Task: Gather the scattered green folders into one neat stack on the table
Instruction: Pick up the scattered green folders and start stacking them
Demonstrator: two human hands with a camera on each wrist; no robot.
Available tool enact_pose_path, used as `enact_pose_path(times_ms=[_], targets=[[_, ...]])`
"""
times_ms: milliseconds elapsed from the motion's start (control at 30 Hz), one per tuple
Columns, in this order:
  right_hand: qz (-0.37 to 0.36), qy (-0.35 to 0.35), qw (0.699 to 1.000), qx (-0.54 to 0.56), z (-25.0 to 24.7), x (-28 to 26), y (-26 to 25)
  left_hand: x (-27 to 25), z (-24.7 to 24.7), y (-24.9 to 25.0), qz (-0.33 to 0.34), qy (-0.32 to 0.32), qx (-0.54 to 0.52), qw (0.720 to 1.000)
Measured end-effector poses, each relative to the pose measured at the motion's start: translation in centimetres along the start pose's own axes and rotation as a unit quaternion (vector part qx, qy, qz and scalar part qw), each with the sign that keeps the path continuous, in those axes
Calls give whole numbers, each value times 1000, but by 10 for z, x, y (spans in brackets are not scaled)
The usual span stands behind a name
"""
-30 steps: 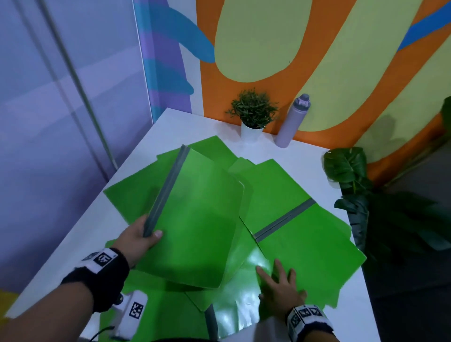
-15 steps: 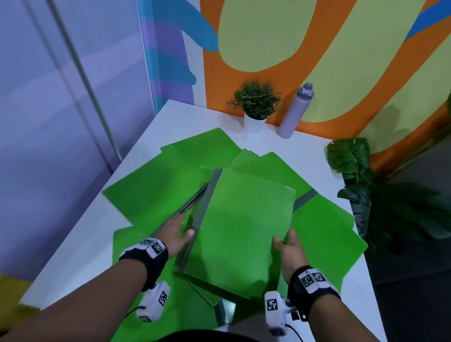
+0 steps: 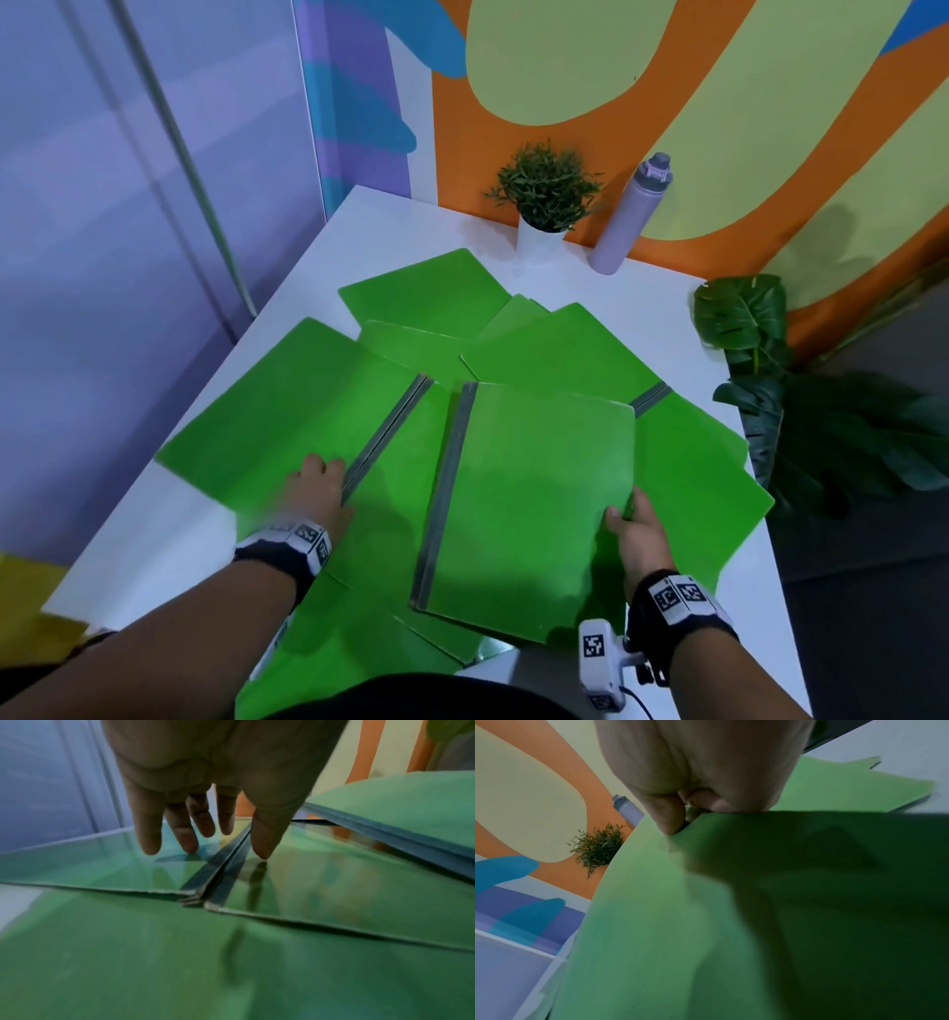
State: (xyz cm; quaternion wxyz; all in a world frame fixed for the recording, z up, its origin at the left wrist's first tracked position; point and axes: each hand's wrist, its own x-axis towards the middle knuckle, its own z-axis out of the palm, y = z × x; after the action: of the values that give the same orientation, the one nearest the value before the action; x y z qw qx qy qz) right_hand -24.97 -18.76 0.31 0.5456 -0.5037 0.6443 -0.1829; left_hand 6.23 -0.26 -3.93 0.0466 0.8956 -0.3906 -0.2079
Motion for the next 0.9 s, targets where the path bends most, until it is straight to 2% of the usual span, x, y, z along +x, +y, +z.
enact_pose_path(times_ms=[267, 333, 433, 533, 633, 767, 900], targets=[[-18, -18, 1000, 19, 9, -10, -6, 8, -15, -2, -41, -94, 55, 993], [-16, -12, 999, 40, 9, -13, -10, 7, -22, -5, -58, -87, 49, 993], [-1, -10, 995, 95, 7, -15, -19, 2, -42, -10, -86, -26, 59, 994], [-3, -18, 991, 132, 5, -19, -33, 1, -58, -15, -74, -1, 72, 995], [-14, -16, 990, 141, 6, -22, -43, 3, -55, -17, -48, -18, 62, 997], [-21, -19, 991, 134, 10, -28, -45, 0, -37, -24, -52, -68, 53, 995], [-20, -16, 992, 123, 14, -29, -37, -3, -23, -37, -54, -88, 77, 992]])
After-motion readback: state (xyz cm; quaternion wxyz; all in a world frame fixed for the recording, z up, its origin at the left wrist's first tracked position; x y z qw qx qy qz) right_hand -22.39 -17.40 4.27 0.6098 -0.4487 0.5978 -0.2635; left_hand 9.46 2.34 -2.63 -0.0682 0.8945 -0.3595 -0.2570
